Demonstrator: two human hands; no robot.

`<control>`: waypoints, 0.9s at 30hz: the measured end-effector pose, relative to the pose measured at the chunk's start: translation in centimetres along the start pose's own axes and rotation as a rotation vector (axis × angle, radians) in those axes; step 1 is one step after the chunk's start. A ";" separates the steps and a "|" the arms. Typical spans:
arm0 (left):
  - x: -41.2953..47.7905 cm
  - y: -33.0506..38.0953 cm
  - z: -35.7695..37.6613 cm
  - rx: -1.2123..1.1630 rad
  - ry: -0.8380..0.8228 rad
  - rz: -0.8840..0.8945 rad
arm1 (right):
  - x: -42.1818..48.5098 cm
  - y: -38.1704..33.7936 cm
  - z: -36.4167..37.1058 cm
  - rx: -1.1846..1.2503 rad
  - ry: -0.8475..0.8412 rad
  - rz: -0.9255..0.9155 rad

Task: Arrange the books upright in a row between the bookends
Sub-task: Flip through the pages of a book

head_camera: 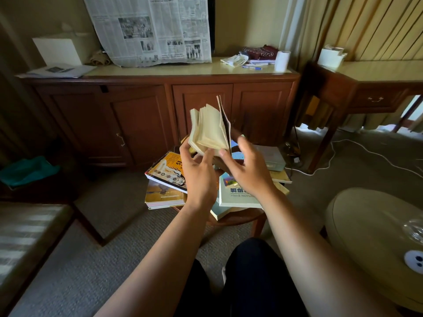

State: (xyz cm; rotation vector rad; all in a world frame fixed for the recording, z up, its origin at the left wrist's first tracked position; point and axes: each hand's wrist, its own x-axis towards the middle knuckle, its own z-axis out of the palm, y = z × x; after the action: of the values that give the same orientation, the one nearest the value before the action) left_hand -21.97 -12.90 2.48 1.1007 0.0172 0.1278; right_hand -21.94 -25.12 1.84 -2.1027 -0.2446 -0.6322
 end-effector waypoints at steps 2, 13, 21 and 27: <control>0.1 0.1 -0.1 -0.005 -0.009 -0.009 | 0.0 0.1 -0.4 -0.023 -0.054 -0.006; -0.1 -0.2 -0.3 -0.045 -0.062 -0.038 | -0.6 -0.8 -0.3 0.225 0.059 0.220; -0.4 -0.7 -0.3 -0.142 -0.036 -0.034 | -1.2 0.0 0.5 0.282 0.547 0.214; -0.6 -0.9 -0.2 -0.177 -0.038 -0.044 | -0.5 0.6 0.1 0.305 0.597 0.307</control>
State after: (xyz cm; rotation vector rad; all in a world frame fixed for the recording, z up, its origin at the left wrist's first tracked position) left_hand -22.49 -13.25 1.54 0.9253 -0.0036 0.0679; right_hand -22.13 -25.32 1.10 -1.5362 0.2963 -0.9322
